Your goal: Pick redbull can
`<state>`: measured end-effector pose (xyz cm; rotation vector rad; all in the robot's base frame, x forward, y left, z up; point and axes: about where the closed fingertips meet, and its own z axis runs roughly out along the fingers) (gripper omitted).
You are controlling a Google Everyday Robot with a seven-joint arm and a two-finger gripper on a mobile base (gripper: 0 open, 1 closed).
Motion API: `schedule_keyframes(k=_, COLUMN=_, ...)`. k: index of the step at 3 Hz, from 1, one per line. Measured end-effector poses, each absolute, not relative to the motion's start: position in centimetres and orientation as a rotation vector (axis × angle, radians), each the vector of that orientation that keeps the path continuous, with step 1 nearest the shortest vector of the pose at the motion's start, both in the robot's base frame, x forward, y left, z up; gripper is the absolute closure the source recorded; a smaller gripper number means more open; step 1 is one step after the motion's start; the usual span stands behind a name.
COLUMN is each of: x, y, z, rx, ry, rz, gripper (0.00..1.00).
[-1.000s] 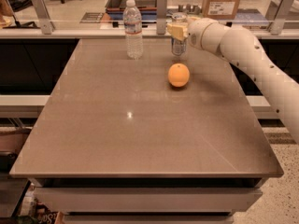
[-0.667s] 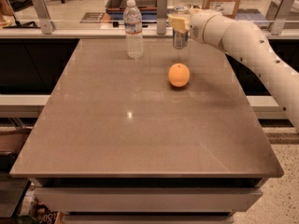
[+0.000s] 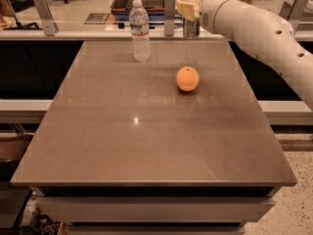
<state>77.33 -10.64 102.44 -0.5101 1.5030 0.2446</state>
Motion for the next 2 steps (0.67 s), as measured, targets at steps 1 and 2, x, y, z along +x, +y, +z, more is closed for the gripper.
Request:
schedule_keyframes(k=1, x=76.25, y=-11.6, z=106.67, rx=-0.507, ry=1.496, rz=0.139, gripper=1.0)
schedule_keyframes(k=2, x=76.26, y=-11.61, z=106.66, rx=-0.506, ry=1.496, rz=0.138, gripper=1.0)
